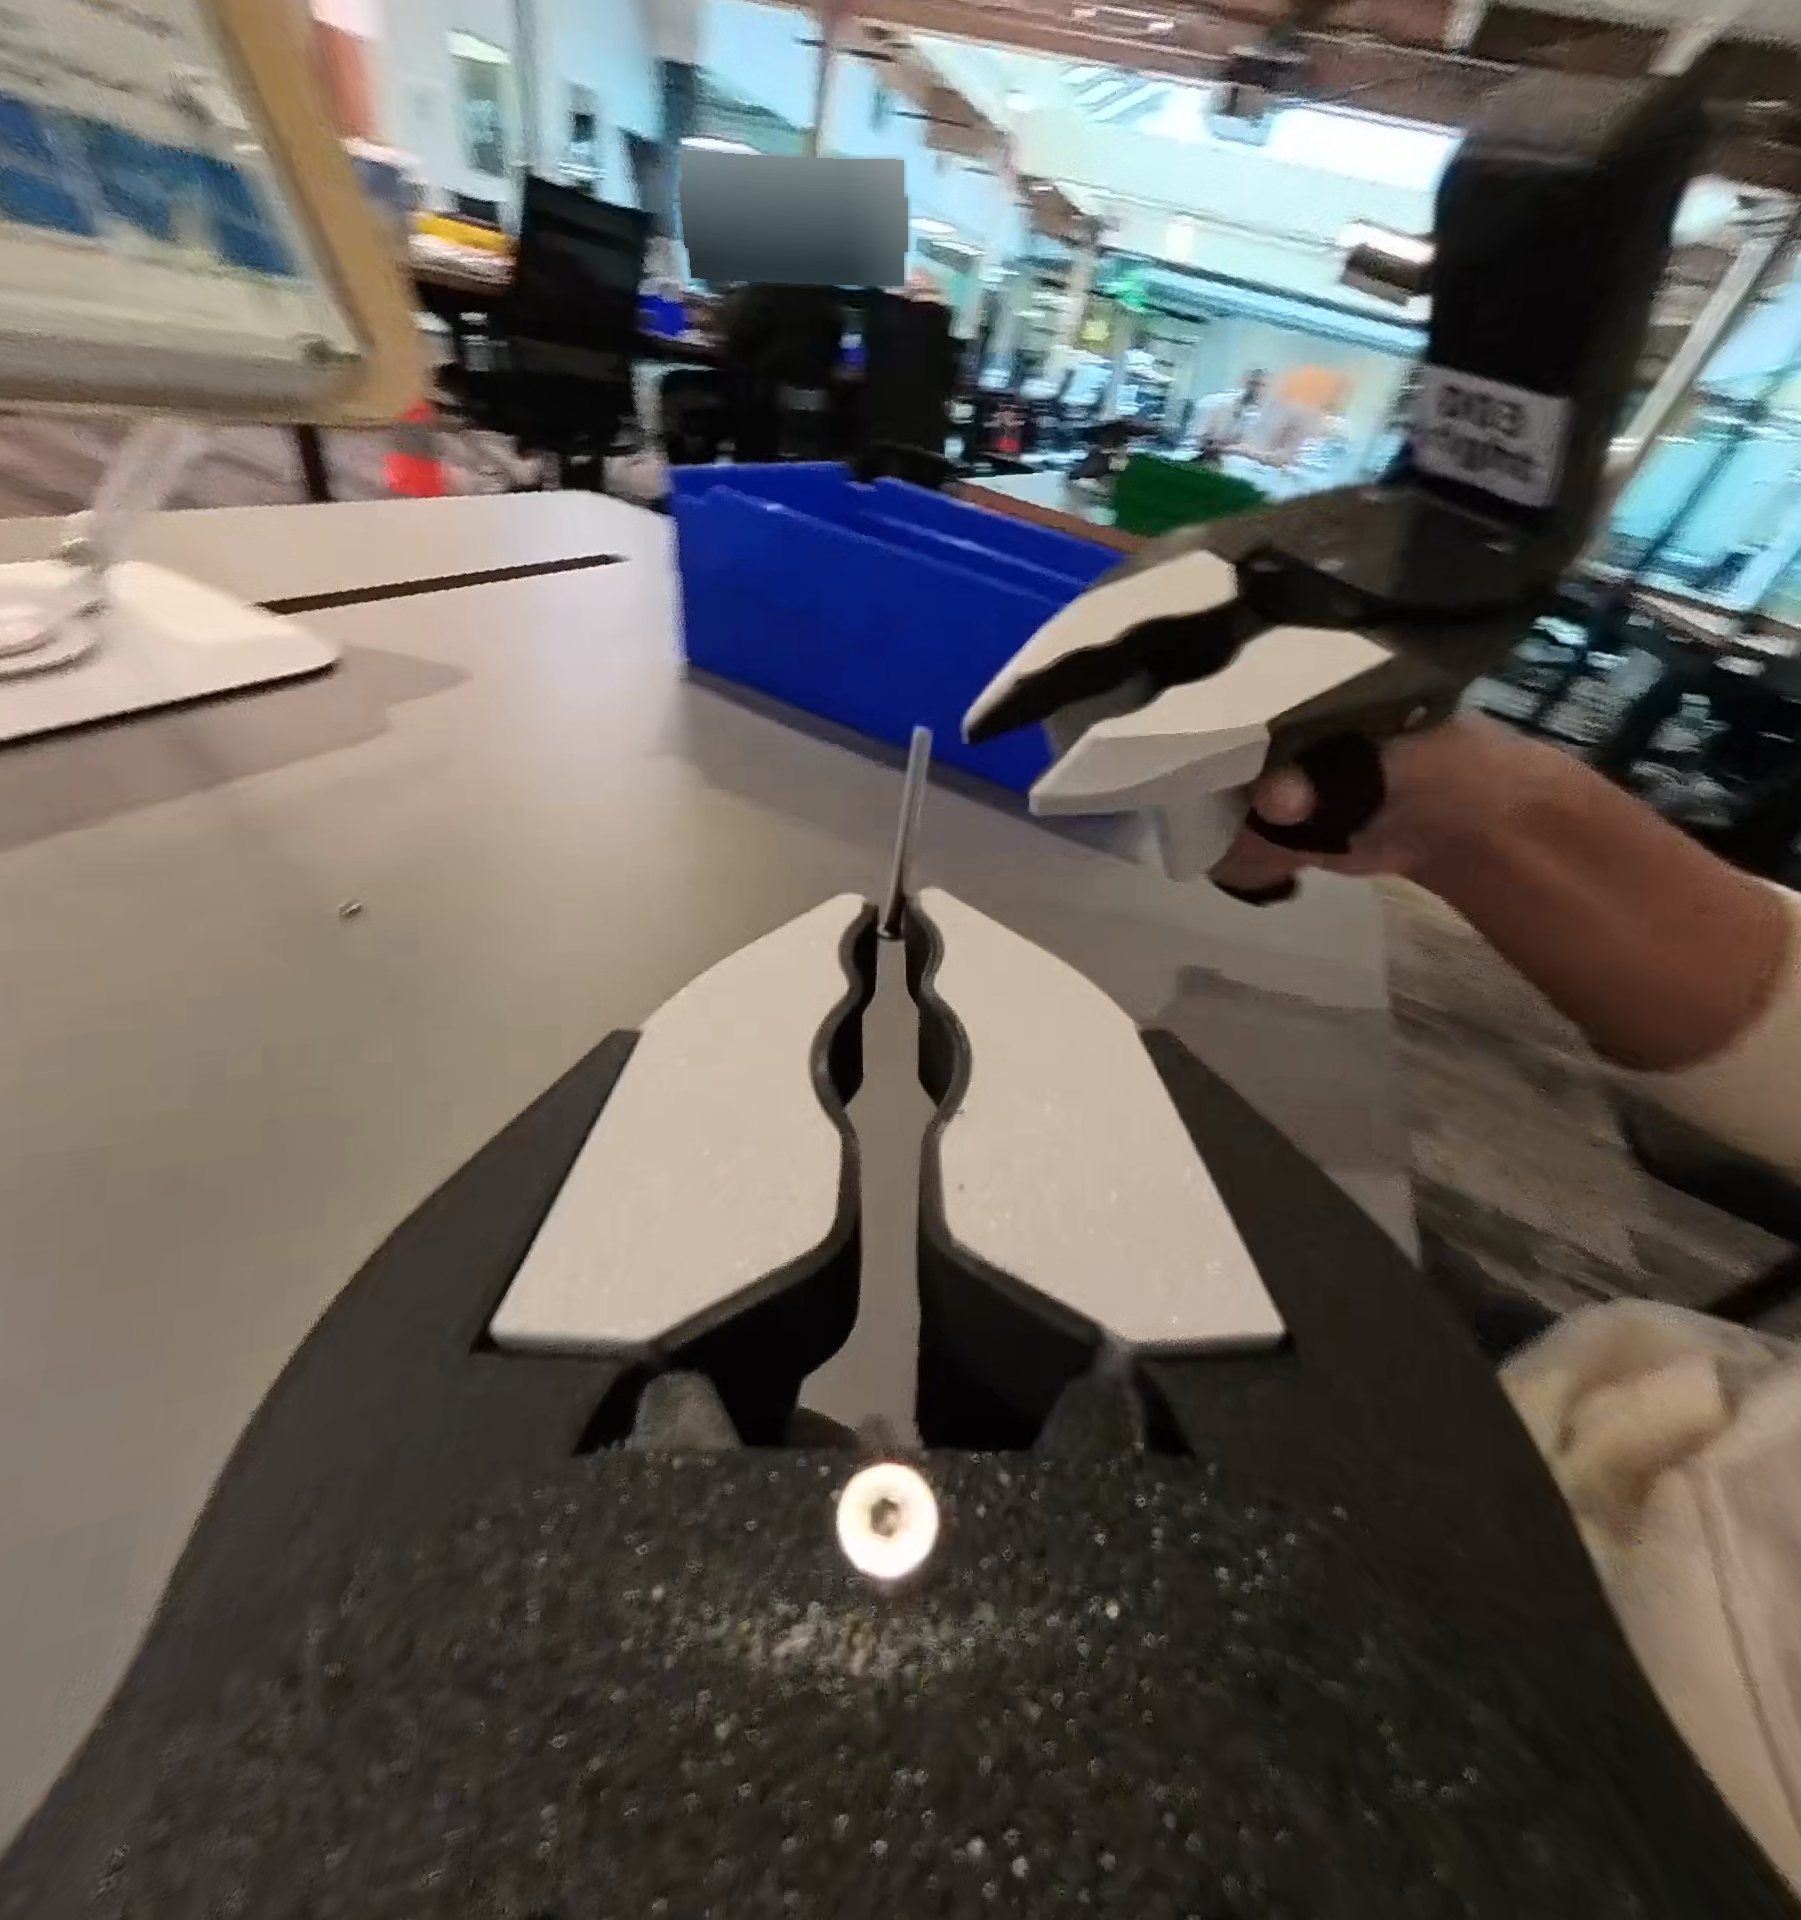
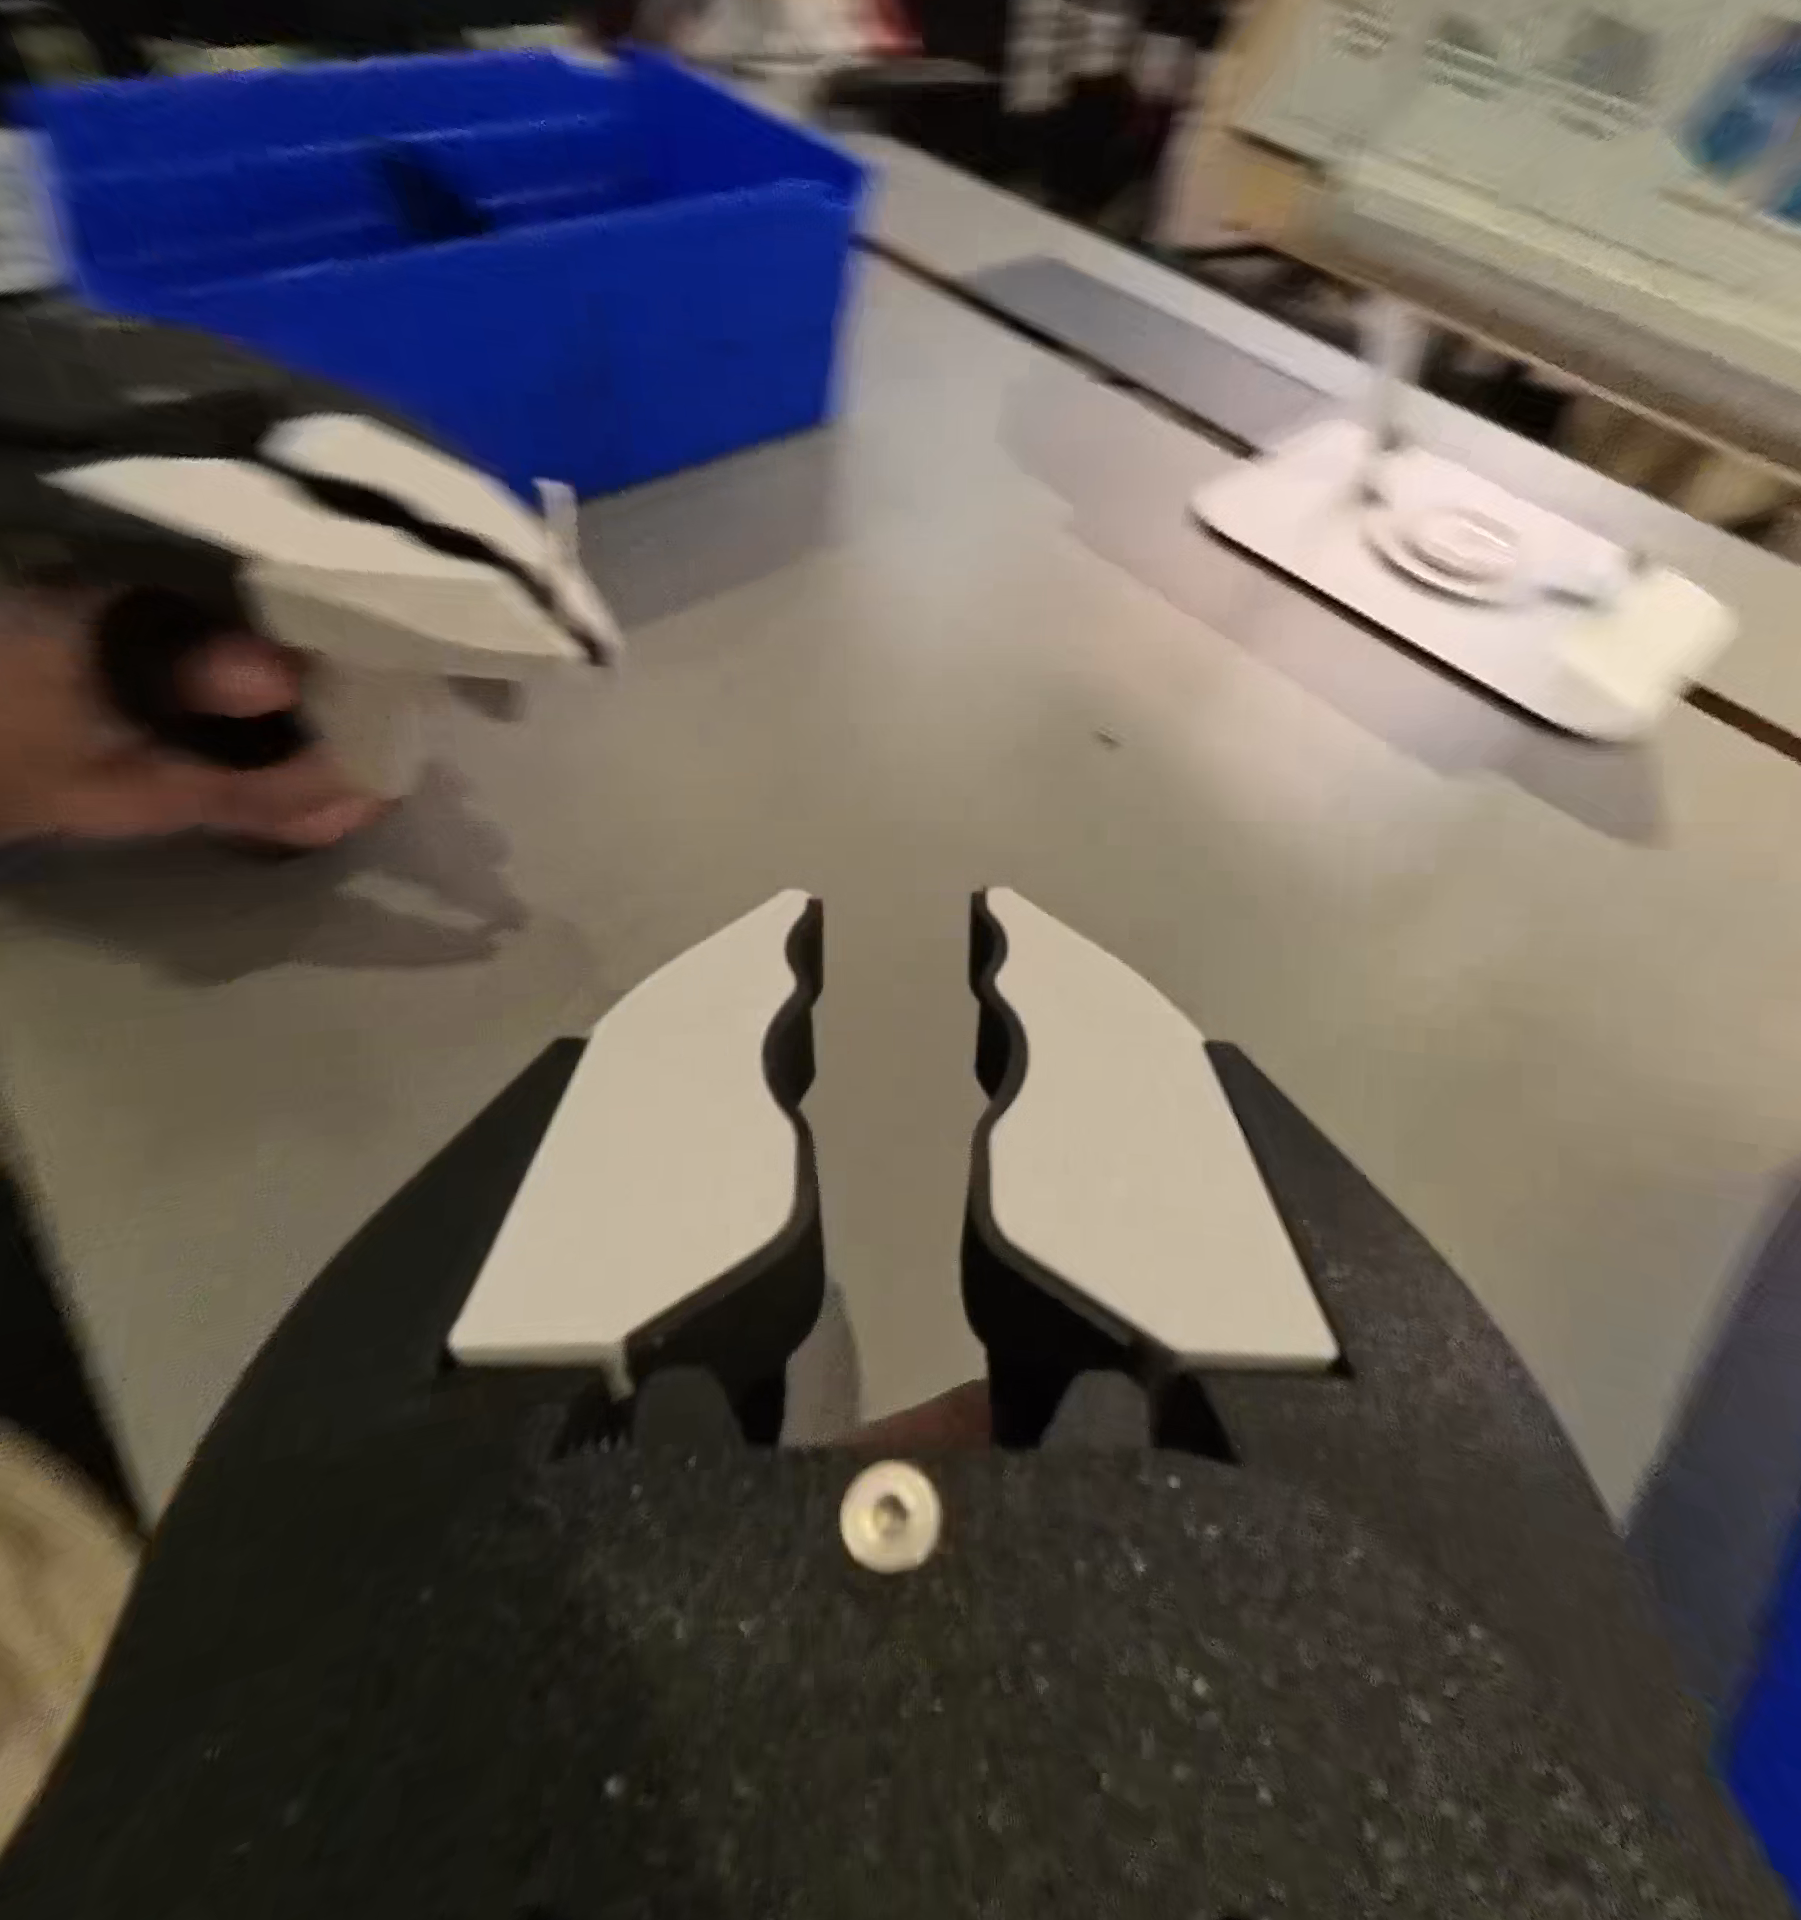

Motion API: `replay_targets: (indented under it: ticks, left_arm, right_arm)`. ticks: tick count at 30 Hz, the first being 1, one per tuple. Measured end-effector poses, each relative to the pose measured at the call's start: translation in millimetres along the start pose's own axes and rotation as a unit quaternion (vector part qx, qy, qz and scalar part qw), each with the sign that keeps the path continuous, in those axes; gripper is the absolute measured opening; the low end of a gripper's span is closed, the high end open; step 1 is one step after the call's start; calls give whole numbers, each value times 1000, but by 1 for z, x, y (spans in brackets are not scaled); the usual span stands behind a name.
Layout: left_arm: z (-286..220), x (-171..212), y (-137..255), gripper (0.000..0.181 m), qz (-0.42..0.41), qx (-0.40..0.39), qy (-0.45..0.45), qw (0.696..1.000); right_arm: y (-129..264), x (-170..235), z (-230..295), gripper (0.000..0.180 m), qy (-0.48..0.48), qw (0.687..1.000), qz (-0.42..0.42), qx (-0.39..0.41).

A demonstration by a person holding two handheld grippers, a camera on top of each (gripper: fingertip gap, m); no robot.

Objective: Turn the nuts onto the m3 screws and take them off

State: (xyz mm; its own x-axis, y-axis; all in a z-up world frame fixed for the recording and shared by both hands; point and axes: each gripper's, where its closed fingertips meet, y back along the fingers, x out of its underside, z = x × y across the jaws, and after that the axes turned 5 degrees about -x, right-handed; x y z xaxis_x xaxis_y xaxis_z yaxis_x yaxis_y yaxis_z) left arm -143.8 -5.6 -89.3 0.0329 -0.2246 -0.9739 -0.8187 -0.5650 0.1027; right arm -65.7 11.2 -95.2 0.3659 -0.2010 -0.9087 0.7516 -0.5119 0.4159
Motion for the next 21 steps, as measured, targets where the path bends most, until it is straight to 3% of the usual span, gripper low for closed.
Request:
replay_targets:
  ticks: [3,7,14,21]
  left_arm:
    - [16,3,4,4,6,-98,-29,995]
    - [26,0,11,4,6,-183,-35,982]
    - [41,5,19,4,2,-223,-29,974]
    - [42,0,23,4,-22,-226,-42,973]
  right_arm:
    - [2,14,-10,30,-74,993,-29,82]
    - [1,29,-11,31,-97,987,-36,119]
    - [-20,16,-28,29,-45,996,-15,72]
    - [-123,-1,-82,28,47,989,128,-56]
